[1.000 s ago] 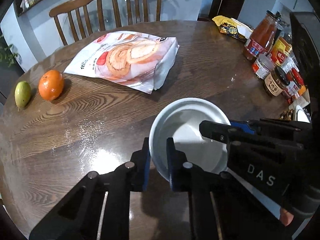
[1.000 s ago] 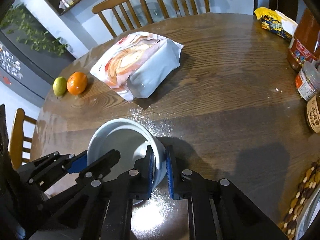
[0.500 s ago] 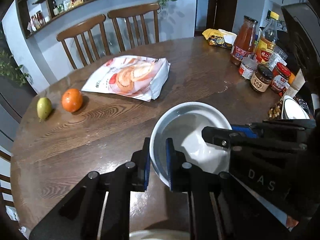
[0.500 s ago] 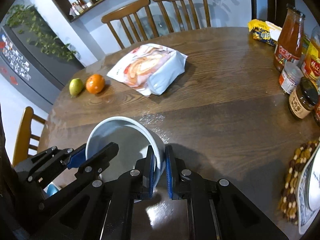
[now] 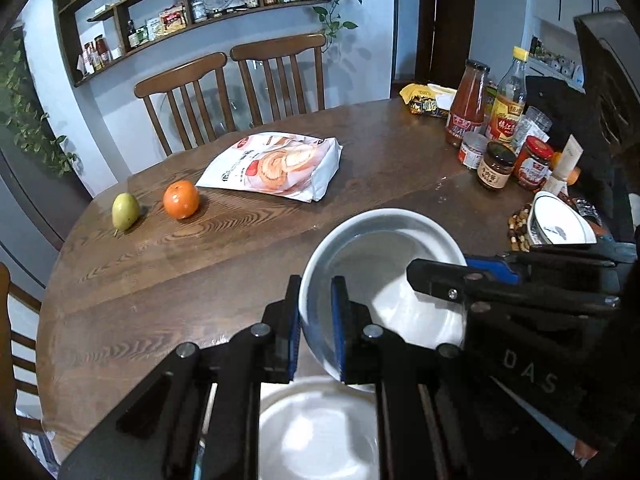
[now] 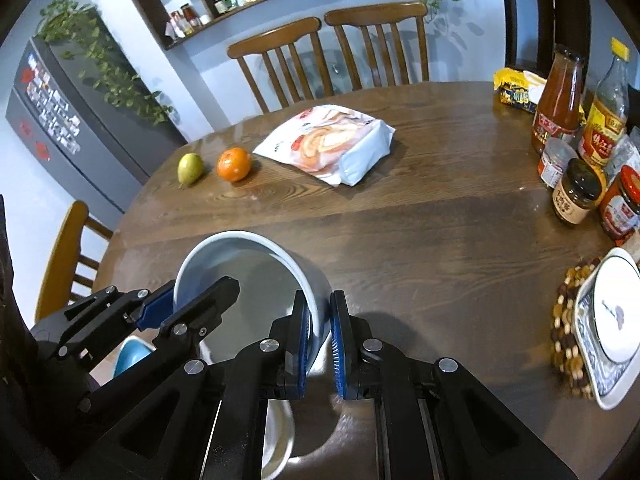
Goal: Organize plates and bowls
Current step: 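Lift and carry the ramekin with both grippers over the nested white bowls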
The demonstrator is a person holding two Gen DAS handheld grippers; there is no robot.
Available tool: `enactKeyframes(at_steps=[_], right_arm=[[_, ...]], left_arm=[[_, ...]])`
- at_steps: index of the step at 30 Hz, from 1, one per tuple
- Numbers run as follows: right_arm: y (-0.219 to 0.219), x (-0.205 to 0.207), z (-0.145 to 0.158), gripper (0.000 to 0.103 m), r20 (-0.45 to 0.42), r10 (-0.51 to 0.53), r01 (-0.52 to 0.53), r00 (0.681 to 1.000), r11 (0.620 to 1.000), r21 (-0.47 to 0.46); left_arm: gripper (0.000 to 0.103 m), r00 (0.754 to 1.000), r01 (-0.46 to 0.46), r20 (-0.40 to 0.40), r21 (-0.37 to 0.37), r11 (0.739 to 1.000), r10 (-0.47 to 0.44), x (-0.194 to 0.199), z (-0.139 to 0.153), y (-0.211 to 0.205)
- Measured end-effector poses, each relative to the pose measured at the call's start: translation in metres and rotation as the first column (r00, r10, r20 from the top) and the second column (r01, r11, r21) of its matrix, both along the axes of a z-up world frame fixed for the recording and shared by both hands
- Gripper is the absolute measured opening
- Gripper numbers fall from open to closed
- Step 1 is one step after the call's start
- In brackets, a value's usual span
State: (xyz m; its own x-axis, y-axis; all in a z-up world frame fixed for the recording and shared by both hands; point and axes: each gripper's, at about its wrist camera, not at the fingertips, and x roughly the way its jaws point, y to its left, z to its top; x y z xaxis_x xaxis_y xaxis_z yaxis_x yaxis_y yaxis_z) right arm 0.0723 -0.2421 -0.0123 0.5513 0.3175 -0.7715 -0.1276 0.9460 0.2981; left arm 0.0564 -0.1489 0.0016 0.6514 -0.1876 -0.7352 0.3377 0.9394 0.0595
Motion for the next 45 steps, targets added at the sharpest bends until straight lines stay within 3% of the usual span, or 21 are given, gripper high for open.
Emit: enactKeyframes(at_steps=[22,45], right_arm=[[0.043,-0.078,0.015,0.012,0.014,0.065,-0.065,0.998,0.998,-0.016],[0.069,-0.096,-0.010,0.012,-0.062,0.090,-0.092,0.994,0.995,-0.026]], left_arm=[[0.011,0.998,-0.048,0.040,-0.006,0.999,0.049,-0.079,0.011,0.039],[0.011,0.997,-0.060,-0.049,0.005,0.998,0.061,-0.092,-0.016,0.057]])
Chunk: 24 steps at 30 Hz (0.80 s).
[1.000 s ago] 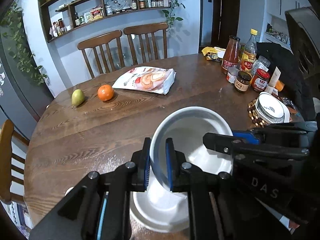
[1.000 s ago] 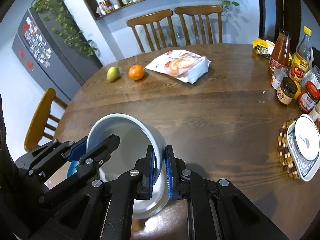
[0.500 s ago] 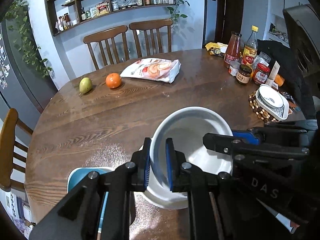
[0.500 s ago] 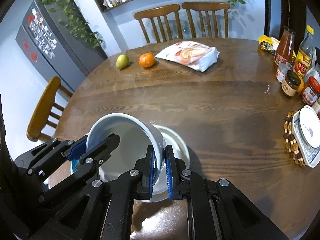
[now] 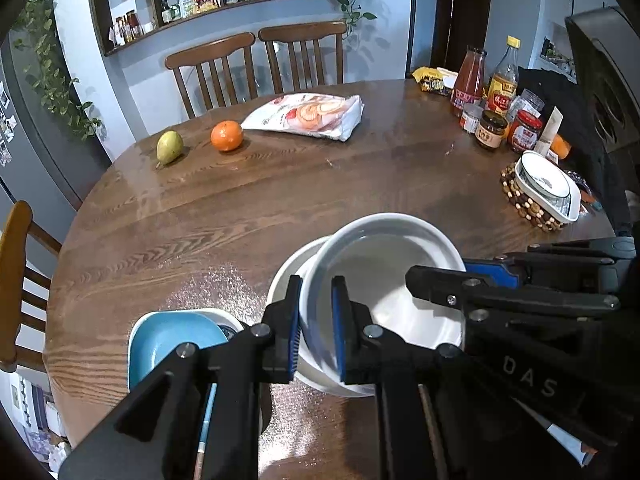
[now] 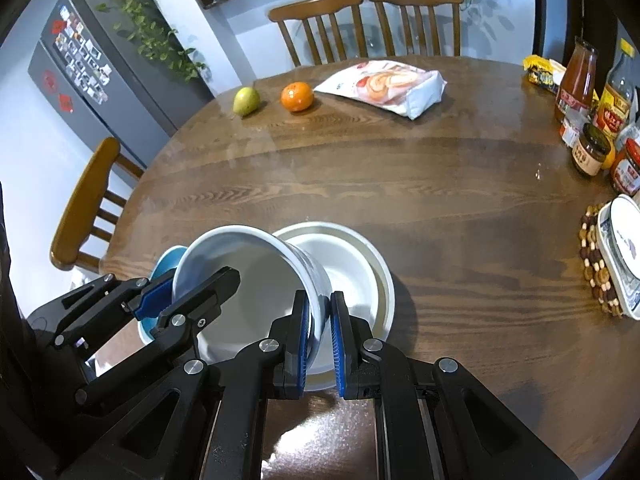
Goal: Organize plates and bowls
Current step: 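Lift and carry the ramekin with both grippers over the nested white bowls, then lower the ramekin into the medium white bowl with both grippers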
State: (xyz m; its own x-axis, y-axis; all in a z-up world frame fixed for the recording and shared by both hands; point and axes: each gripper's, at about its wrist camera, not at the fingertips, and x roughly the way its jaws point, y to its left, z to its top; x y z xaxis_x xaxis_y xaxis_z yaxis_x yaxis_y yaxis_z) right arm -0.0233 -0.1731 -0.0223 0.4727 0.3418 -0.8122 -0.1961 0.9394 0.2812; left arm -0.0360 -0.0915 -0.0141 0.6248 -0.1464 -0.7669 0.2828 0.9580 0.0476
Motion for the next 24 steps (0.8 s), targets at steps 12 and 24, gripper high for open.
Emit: enactKeyframes(at_steps=[12,24], right_arm=[[-0.001,0.012,-0.023,0.012,-0.089,0.006,-0.006,0.996,1.000,0.003],[-0.001,0.024,-0.042,0.012,-0.154,0.008,-0.010,0.988,1.000,-0.009]], left_arm=[[0.011,0.994,-0.003,-0.111,-0.011,1.000,0.001,0.013,-0.021,0.001],[0.011,0.978,-0.019,-0.207,-0.032,0.999,0.011,0.025,-0.040,0.002]])
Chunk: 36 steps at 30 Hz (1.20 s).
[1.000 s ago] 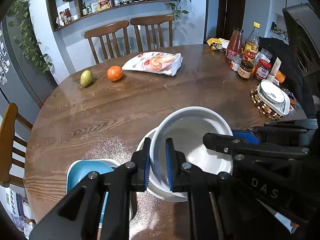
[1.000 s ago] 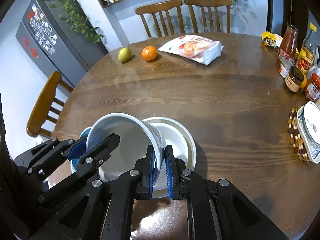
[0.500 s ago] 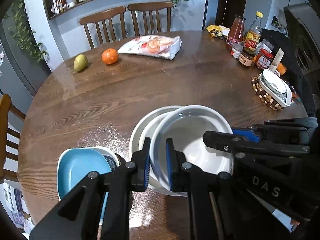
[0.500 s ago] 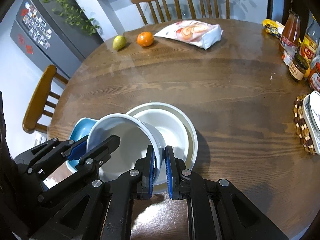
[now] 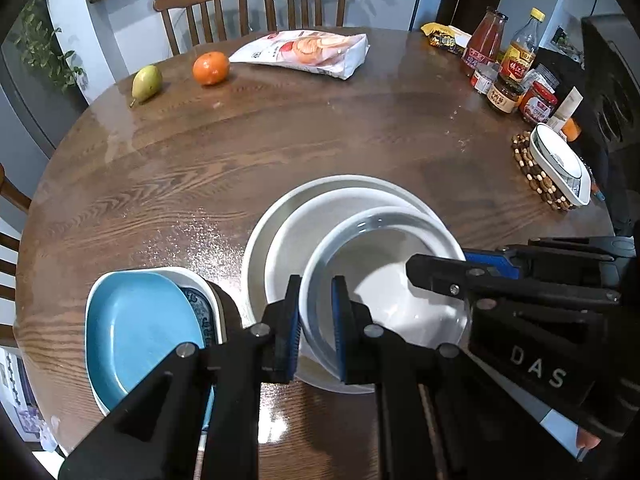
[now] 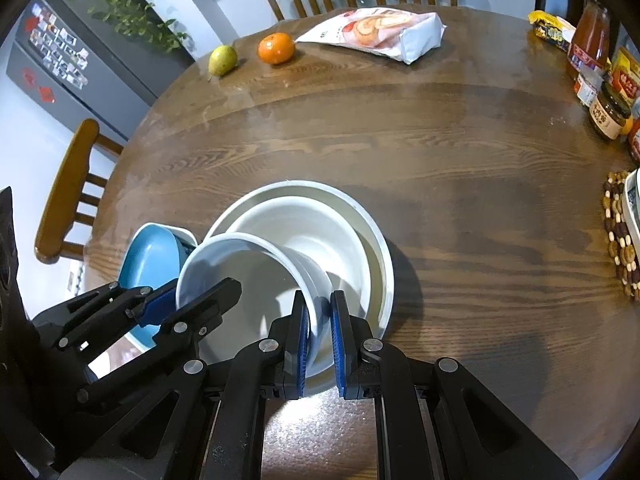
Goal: Organize plates and bowls
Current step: 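Lower the ramekin into the medium white bowl with both grippers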
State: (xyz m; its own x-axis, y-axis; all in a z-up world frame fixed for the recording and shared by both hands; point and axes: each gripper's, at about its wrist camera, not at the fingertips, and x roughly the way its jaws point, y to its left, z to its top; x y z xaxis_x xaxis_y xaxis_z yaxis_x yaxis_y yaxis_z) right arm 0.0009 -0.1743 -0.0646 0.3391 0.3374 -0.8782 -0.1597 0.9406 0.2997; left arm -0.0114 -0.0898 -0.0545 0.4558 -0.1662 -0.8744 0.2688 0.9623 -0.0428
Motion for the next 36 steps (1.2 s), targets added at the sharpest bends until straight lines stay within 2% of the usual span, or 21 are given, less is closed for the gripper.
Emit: enactKeyframes(at_steps=[14,28,36], right_arm=[[0.005,0.010,-0.008,0.013,-0.029,0.023,-0.024,0.999,0.999,-0.028],[0.004,0.016,-0.013,0.014,-0.059,0.022,-0.023,0.998,1.000,-0.012],[0.007,0.018,-0.012,0.014,-0.042,0.037,-0.039,0.998,0.998,-0.043]], left_arm=[[0.011,0.999,-0.002,-0.047,0.010,1.000,0.002,0.011,-0.013,-0.002],[0.011,0.998,0.005,-0.067,0.015,1.000,-0.004,0.019,-0.017,-0.003],[0.014,0.998,0.009,-0.063,0.026,1.000,-0.007,0.020,-0.018,-0.006]])
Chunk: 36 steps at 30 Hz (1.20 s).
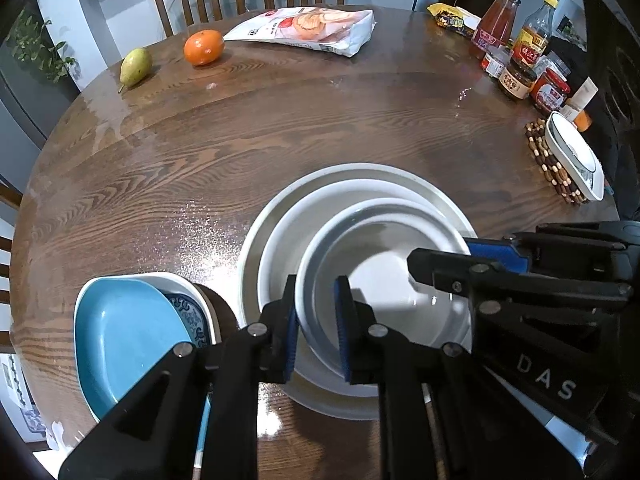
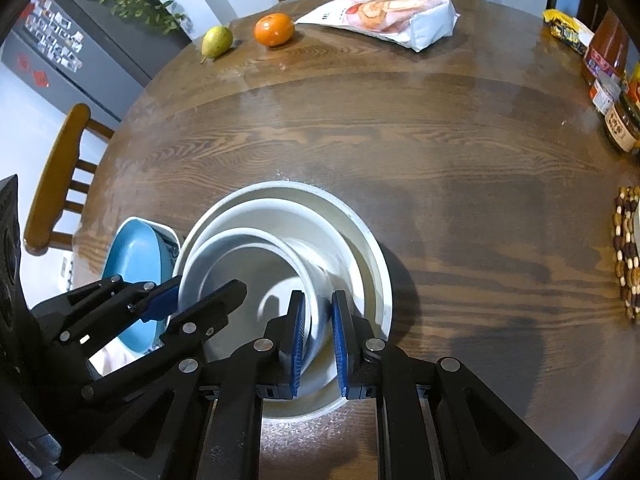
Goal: Organize plates and bowls
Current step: 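Lower the ramekin into the medium white bowl with both grippers, then open both grippers and withdraw from the ramekin, then move both grippers to the rim of the large white bowl stack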
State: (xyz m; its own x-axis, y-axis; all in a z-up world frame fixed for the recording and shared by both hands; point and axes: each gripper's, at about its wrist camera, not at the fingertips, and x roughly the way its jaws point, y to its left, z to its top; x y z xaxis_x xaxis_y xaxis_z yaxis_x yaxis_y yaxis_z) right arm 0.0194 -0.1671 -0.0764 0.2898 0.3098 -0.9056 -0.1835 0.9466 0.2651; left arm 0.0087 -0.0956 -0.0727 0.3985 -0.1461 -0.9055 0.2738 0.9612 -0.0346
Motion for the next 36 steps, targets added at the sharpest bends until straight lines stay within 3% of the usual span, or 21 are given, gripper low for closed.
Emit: enactKeyframes(at_steps=[13,15,17,21,23,25,27,32,36], right_arm=[[-0.003,-0.002,0.018,0.014,0.073,0.004,-0.002,0.997,1.000,-0.028],[-0.006,-0.003,0.022,0.014,0.081,-0.002,0.003,0.997,1.000,-0.019],[-0.008,-0.005,0.026,0.014,0.096,-0.006,0.007,0.995,1.000,-0.012],[-0.011,-0.010,0.036,0.014,0.131,-0.013,0.014,0.991,1.000,-0.006],[-0.012,-0.012,0.039,0.015,0.140,-0.018,0.019,0.990,1.000,-0.007],[-0.015,-0.013,0.041,0.022,0.147,-0.024,0.025,0.989,1.000,-0.004],[-0.018,-0.015,0.043,0.040,0.156,-0.038,0.039,0.987,0.999,-0.002],[-0.027,-0.020,0.048,0.046,0.170,-0.065,0.062,0.983,0.998,0.021],[-0.036,-0.023,0.050,0.058,0.171,-0.081,0.074,0.982,0.996,0.045]], left_arm=[[0.015,1.000,-0.002,0.010,-0.021,1.000,0.002,0.000,0.007,0.003],[0.020,1.000,-0.008,0.014,-0.038,0.999,0.008,-0.001,0.011,0.006],[0.034,0.999,-0.015,0.028,-0.052,0.999,0.016,-0.003,0.017,0.009],[0.040,0.998,-0.024,0.060,-0.067,0.997,0.028,-0.006,0.029,0.016],[0.050,0.997,-0.031,0.073,-0.085,0.996,0.038,-0.008,0.034,0.021],[0.061,0.995,-0.041,0.086,-0.091,0.995,0.049,-0.009,0.038,0.024],[0.067,0.993,-0.054,0.097,-0.108,0.993,0.065,-0.010,0.042,0.030],[0.079,0.989,-0.108,0.087,-0.136,0.985,0.120,-0.008,0.045,0.049],[0.084,0.982,-0.160,0.071,-0.151,0.976,0.172,-0.010,0.045,0.064]])
